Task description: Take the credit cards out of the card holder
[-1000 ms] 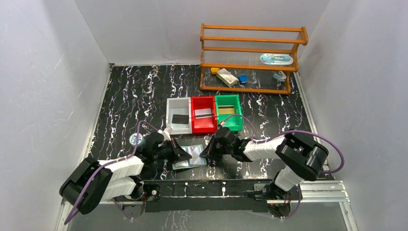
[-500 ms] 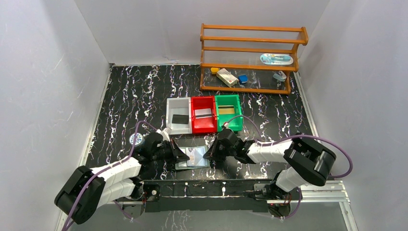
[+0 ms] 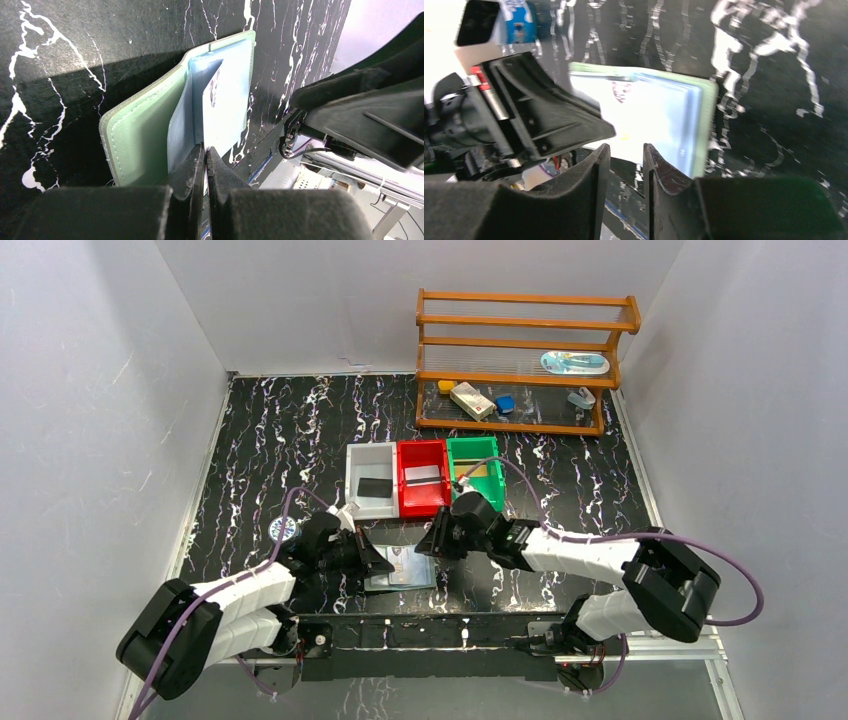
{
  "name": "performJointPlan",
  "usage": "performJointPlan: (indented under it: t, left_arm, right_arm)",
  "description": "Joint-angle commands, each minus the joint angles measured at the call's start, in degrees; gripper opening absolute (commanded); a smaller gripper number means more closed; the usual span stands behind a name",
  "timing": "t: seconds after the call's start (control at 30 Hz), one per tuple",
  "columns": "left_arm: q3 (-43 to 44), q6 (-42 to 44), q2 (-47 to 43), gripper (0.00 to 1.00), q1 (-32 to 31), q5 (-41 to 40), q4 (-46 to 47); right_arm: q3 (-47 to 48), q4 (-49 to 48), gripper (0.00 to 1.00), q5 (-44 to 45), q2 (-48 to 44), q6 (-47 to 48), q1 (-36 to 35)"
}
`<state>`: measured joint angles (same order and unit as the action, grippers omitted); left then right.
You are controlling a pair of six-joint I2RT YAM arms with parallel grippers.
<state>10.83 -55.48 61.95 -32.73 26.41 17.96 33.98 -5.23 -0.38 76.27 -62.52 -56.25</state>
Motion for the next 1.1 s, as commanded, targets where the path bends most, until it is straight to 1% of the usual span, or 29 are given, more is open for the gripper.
performJointPlan:
  t: [0.0, 0.1, 0.27, 0.37, 0.47, 0.53, 0.57, 0.67, 0.73, 0.77, 0.87, 0.97, 1.07]
  left_arm:
    - [1.9, 2.2, 0.2, 0.0, 0.3, 0.3, -3.5]
    - [2.2, 2.6, 0.2, 0.0, 0.4, 0.3, -4.1]
    - [2.5, 2.6, 0.1, 0.0, 0.3, 0.9, -4.3]
    - [3.0, 2.8, 0.5, 0.01, 0.4, 1.6, -4.1]
    - [3.7, 3.2, 0.9, 0.07, 0.3, 2.8, -3.5]
    - [4.4, 3.4, 1.5, 0.15, 0.3, 3.6, -3.1]
    - [4.8, 3.6, 1.8, 0.18, 0.3, 4.0, -3.0]
    - [6.3, 4.3, 3.4, 0.19, 0.3, 4.8, -3.2]
    - [7.0, 4.8, 4.5, 0.19, 0.4, 4.9, -3.7]
    - [7.4, 5.2, 5.1, 0.16, 0.4, 4.9, -4.1]
    - [8.8, 6.7, 5.6, 0.0, 0.3, 2.7, -8.0]
    - [10.0, 8.0, 3.0, 0.0, 0.3, -2.4, -14.8]
    - [11.7, 10.1, -1.6, 0.0, 0.3, -7.2, -21.9]
  right_arm:
    - [5.8, -3.2, 0.37, -5.2, 3.9, 5.0, 0.1]
    - [6.7, -6.3, 0.36, -8.1, 8.4, 3.7, 0.1]
    - [4.4, -7.6, 0.36, -8.2, 13.0, 1.0, 0.0]
    - [2.8, -7.6, 0.33, -8.2, 15.1, -0.1, 0.0]
    - [0.9, -8.9, 0.31, -8.3, 16.5, -1.4, 0.0]
    - [-0.5, -9.8, 0.3, -7.9, 16.7, -2.4, 0.0]
    - [-1.0, -10.1, 0.29, -7.7, 16.6, -2.7, 0.0]
    - [-2.1, -10.3, 0.29, -6.7, 16.0, -3.4, 0.0]
    - [-2.4, -10.3, 0.28, -6.2, 15.5, -3.5, 0.0]
    - [-2.4, -10.2, 0.28, -6.2, 15.3, -3.4, 0.0]
    - [-2.3, -9.5, 0.28, -5.6, 14.9, -3.3, 0.1]
    - [-2.2, -8.1, 0.28, -3.8, 14.1, -3.5, 0.1]
    - [-2.0, -7.4, 0.3, -2.6, 12.8, -3.3, 0.1]
